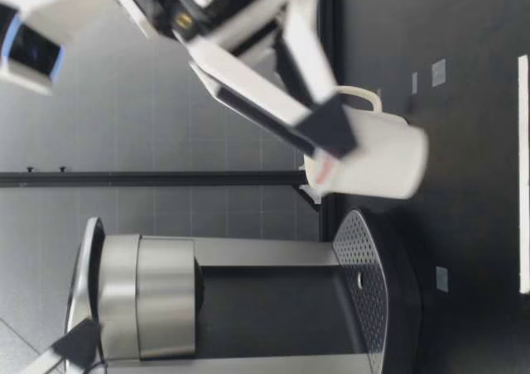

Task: Place the coffee capsule inside the capsule container, then place the cup onto the center of the cup tray.

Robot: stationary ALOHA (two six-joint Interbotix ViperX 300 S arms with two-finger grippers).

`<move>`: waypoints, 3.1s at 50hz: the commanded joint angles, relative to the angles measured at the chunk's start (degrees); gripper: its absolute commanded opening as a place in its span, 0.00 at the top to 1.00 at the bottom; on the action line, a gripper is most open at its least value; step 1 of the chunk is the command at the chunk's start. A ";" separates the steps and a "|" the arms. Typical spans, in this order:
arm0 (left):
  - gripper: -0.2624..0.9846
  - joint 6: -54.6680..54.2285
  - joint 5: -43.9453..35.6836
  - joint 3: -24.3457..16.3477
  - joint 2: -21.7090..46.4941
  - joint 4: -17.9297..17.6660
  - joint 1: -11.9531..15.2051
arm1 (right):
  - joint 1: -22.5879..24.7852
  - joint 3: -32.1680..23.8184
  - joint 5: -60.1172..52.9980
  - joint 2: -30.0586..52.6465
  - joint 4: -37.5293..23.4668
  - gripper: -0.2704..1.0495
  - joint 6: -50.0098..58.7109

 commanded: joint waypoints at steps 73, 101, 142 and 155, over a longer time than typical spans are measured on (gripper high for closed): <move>0.69 -29.71 65.83 -20.65 37.18 85.34 -18.54 | -5.98 9.23 -14.50 -5.98 -0.18 0.38 -1.49; 0.69 -29.62 66.53 -19.78 34.98 91.32 -15.03 | -5.98 9.14 -14.50 -6.15 -0.18 0.38 -1.32; 0.69 -55.02 57.13 -12.30 16.35 96.06 -9.40 | -6.42 7.91 -22.50 -10.28 -0.26 0.38 -2.37; 0.69 -64.51 47.02 -8.35 9.93 96.06 -3.43 | -9.32 4.66 -29.00 -11.16 -0.18 0.38 -6.59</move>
